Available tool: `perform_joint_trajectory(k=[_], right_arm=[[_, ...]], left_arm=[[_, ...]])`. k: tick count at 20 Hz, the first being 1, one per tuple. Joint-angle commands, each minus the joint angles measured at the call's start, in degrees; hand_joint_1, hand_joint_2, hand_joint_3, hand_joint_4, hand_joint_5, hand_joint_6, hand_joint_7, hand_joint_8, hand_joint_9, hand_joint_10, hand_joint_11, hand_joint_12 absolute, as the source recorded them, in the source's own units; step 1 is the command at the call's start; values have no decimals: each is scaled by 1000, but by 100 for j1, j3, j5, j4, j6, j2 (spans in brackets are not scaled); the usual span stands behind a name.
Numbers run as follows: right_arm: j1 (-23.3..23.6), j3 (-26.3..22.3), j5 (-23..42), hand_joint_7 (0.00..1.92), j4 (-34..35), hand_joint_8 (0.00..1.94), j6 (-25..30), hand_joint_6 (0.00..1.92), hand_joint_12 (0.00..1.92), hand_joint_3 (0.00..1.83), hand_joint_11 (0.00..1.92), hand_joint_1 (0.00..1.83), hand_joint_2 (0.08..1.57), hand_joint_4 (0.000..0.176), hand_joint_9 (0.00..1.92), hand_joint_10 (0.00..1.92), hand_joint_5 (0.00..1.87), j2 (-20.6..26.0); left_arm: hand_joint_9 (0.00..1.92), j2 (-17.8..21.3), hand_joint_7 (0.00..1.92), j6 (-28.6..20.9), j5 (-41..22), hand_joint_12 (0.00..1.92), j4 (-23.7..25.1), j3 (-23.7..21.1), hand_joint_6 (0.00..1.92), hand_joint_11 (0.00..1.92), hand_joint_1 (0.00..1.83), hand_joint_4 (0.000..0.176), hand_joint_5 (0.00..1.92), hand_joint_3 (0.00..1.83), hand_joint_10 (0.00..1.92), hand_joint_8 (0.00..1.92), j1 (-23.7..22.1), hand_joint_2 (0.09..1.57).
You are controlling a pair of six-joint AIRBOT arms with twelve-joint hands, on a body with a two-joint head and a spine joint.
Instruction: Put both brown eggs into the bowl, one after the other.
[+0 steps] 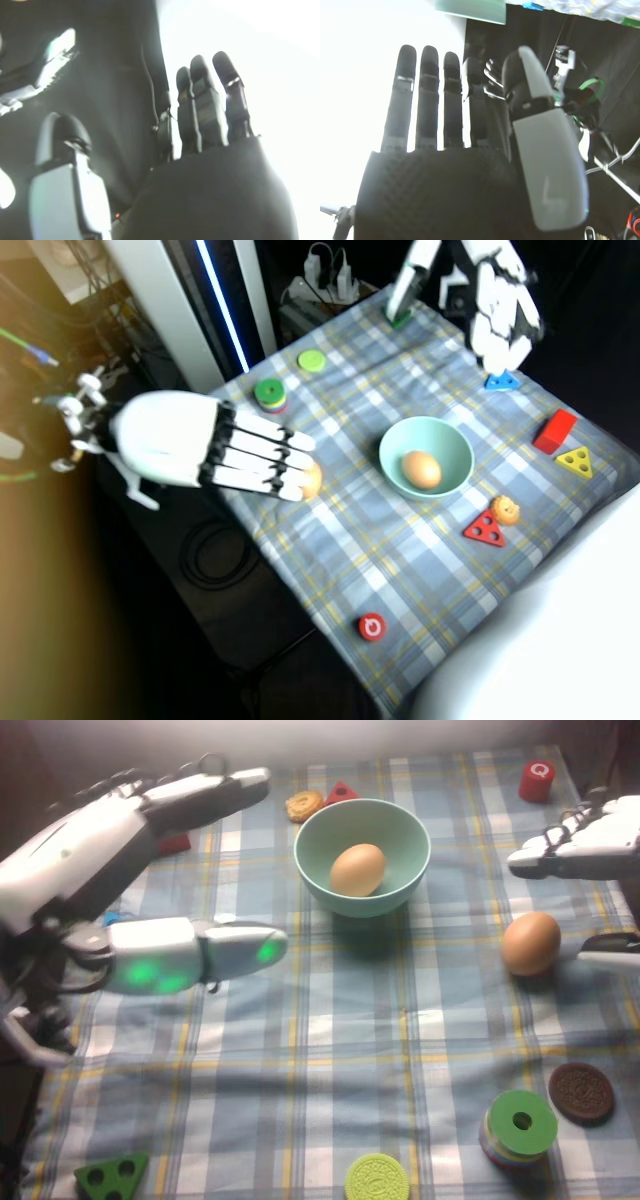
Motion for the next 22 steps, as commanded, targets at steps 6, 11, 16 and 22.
perform_joint_trajectory(k=[6,11,16,22], right_arm=[[479,408,-432,452,-486,0,373,0,745,6,223,903,1098,40,507,0,340,-298],[630,516,-785,610,-731,8,404,4,714,0,489,938,1114,0,719,18,499,-461],[704,550,-885,778,-842,9,404,5,816,0,558,1086,1126,0,841,21,698,-537],[748,582,-927,791,-856,1298,404,3,1020,0,696,1314,1199,0,1025,48,798,-552]], left_arm=[[333,127,309,-205,-1262,656,133,-86,1,0,599,176,195,0,13,2,111,925],[343,129,311,-268,-1215,746,136,-88,2,0,615,176,185,0,4,1,116,921],[352,129,320,-269,-1110,843,134,-71,7,0,625,158,252,0,1,0,110,906],[367,124,341,-269,-1078,927,103,-59,3,0,650,146,314,0,7,3,102,908]])
